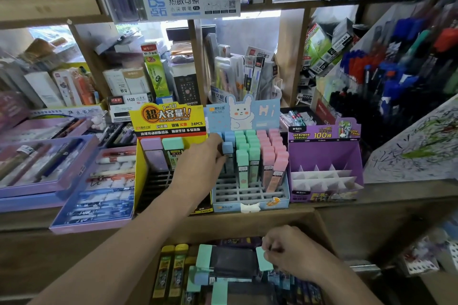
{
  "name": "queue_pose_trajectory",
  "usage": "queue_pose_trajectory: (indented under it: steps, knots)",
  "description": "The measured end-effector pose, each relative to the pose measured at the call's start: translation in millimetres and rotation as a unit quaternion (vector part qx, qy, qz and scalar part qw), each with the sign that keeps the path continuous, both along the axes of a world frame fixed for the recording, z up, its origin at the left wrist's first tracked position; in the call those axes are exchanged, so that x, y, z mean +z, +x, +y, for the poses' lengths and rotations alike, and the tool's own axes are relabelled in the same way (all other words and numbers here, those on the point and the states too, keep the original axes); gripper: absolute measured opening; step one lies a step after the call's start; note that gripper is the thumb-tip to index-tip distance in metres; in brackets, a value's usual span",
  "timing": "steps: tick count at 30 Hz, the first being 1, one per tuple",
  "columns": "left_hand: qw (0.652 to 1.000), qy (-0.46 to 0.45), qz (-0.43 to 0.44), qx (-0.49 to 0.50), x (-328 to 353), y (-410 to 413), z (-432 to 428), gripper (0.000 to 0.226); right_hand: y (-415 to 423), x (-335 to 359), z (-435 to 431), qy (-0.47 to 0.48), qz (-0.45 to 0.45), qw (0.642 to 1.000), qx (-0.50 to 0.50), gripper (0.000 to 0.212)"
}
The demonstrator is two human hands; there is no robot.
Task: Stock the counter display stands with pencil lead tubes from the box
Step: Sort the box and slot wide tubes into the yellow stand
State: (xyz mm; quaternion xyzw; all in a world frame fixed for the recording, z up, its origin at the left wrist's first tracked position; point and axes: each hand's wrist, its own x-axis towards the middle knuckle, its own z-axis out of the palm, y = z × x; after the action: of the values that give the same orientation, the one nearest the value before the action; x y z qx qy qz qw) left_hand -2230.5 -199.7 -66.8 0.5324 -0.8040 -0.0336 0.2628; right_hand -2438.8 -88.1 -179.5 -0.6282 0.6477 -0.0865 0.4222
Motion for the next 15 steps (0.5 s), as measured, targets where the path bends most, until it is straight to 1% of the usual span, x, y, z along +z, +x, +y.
queue_pose_trajectory:
  steps: [3, 6, 8, 11, 13, 15]
  knots:
    - [1.0, -0.015, 0.013, -0.004, -2.5, -2.5, 2.4, 0.031, 0.2, 2.2, 0.4, 0.006, -0.002, 1.0, 0.0, 0.007]
    - [1.0, -0.026, 0.002, -0.014, -2.3, -3.5, 1.7, 0.036, 1.0, 3.8, 0.8, 0.007, 0.0, 1.0, -0.002, 0.007]
    - [0.999, -0.03, -0.01, -0.028, -3.3, -2.4, 1.8, 0.035, 1.4, 4.3, 0.7, 0.004, 0.001, 1.0, -0.004, 0.007]
    - [0.999, -0.031, -0.021, -0.036, -5.3, 1.3, 3.3, 0.026, 1.4, 4.3, -0.1, 0.001, 0.002, 1.0, -0.004, 0.005]
    - [0.999, -0.032, -0.007, -0.042, -5.2, 3.7, 6.6, 0.025, 1.2, 4.2, -0.1, -0.006, 0.003, 1.0, 0.0, 0.004]
    - [0.998, -0.029, 0.028, -0.051, -4.6, 7.5, 13.5, 0.028, 1.2, 3.5, 0.9, -0.021, -0.001, 1.0, 0.002, 0.004]
